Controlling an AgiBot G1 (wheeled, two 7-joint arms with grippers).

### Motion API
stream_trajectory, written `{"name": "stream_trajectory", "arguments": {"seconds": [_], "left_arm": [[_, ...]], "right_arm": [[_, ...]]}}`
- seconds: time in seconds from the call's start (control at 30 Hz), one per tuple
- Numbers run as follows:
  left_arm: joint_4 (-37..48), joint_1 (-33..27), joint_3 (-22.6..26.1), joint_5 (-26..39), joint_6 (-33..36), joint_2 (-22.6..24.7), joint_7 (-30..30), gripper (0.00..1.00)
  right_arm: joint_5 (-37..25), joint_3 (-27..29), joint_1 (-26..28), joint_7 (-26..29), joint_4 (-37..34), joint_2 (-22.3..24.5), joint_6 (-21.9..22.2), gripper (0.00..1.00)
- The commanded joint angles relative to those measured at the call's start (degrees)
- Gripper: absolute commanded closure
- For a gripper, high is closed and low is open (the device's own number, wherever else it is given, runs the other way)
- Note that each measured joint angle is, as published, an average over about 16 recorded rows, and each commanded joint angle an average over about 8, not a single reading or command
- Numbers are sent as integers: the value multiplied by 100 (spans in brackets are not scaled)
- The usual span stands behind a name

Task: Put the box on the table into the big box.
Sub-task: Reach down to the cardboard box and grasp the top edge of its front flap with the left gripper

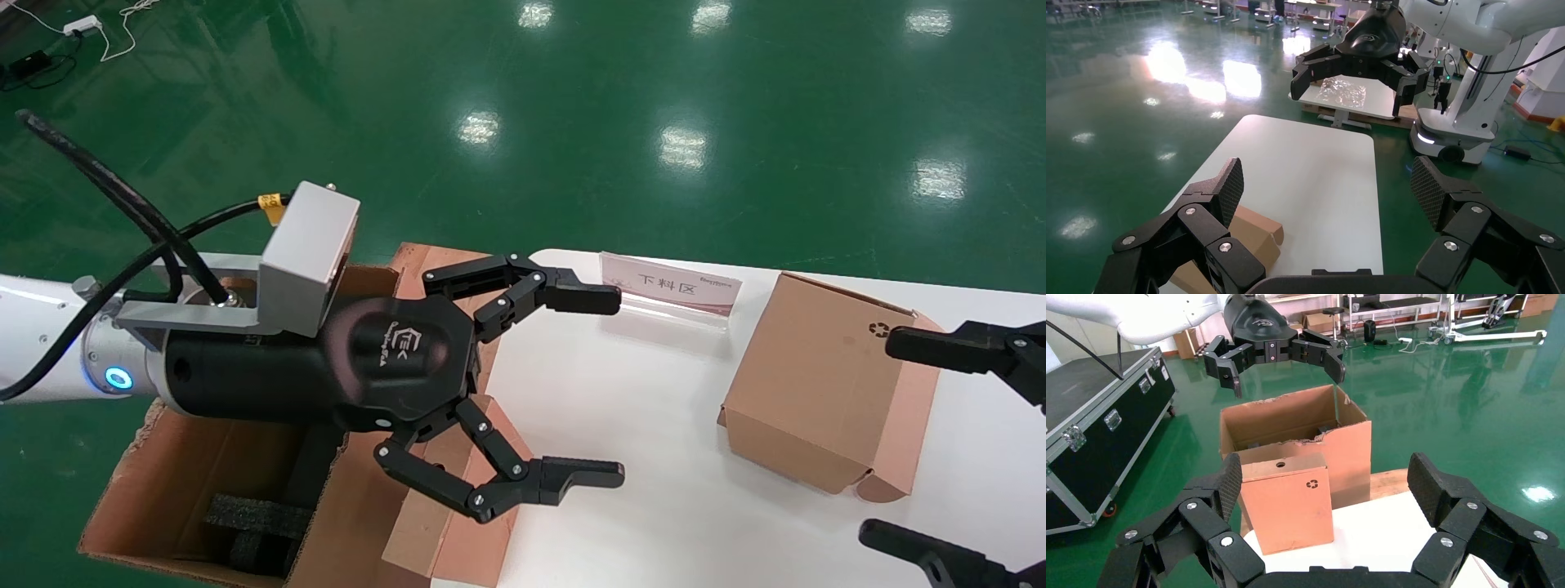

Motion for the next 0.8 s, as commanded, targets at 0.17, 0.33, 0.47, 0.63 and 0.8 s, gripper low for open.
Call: {"name": "stream_trajectory", "arguments": {"seconds": [0.17, 0.33, 0.47, 0.63, 0.8], "left_arm": [[0, 0, 0, 0, 0, 0, 0, 0], [0, 0, 0, 0, 0, 0, 0, 0], [0, 1, 1, 1, 0, -1, 0, 0], [17, 20, 11, 24, -10, -28, -11, 0], [62, 62, 66, 154, -70, -175, -80, 0]], "right_arm": [[0, 0, 0, 0, 0, 0, 0, 0], [0, 0, 0, 0, 0, 0, 0, 0], [0, 0, 0, 0, 0, 0, 0, 0], [0, 0, 0, 0, 0, 0, 0, 0], [0, 0, 0, 0, 0, 0, 0, 0]]}}
